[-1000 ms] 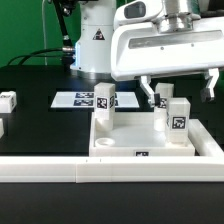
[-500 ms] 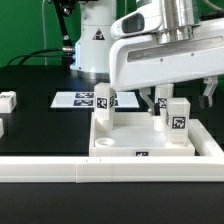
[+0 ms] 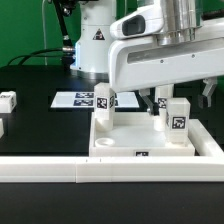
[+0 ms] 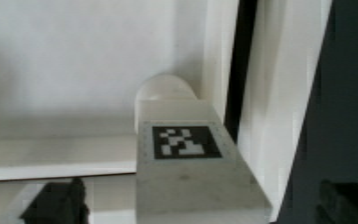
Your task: Assemble square table
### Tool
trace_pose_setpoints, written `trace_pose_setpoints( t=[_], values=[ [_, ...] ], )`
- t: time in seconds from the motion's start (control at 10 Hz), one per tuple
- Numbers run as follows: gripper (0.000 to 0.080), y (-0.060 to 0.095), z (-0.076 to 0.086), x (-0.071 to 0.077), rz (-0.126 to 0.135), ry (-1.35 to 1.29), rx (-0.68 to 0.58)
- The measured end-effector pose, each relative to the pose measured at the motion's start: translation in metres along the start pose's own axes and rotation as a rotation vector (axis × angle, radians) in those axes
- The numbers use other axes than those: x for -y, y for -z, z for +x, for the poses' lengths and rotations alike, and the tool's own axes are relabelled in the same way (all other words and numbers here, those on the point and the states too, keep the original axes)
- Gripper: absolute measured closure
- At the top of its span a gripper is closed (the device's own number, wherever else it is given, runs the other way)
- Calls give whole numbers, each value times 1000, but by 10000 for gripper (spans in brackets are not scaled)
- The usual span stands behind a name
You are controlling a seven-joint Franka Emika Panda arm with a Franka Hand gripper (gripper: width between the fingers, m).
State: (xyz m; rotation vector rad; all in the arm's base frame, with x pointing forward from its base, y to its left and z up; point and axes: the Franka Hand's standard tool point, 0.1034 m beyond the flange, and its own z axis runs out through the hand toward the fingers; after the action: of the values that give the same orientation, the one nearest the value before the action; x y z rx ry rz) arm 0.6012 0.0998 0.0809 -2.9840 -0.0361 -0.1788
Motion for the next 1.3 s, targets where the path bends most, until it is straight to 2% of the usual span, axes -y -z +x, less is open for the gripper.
trace_pose_setpoints(
  t=[0.1,0.2,0.3,0.6,0.8,1.0,1.1,1.2,1.3],
  values=[
    [151,0,-1,0,-17,-50,7],
    [151,-1,-2,1,-63,-87,12],
    [151,-1,-2,3,-80,-85,11],
    [151,1,1,-6,-86,-65,6],
    [151,1,1,-6,-86,-53,6],
    [388,1,1,-6,-86,-53,6],
    [388,1,1,-6,-86,-54,6],
    [511,1,1,-6,-85,-60,6],
    [511,1,1,-6,-85,-80,5]
  ],
)
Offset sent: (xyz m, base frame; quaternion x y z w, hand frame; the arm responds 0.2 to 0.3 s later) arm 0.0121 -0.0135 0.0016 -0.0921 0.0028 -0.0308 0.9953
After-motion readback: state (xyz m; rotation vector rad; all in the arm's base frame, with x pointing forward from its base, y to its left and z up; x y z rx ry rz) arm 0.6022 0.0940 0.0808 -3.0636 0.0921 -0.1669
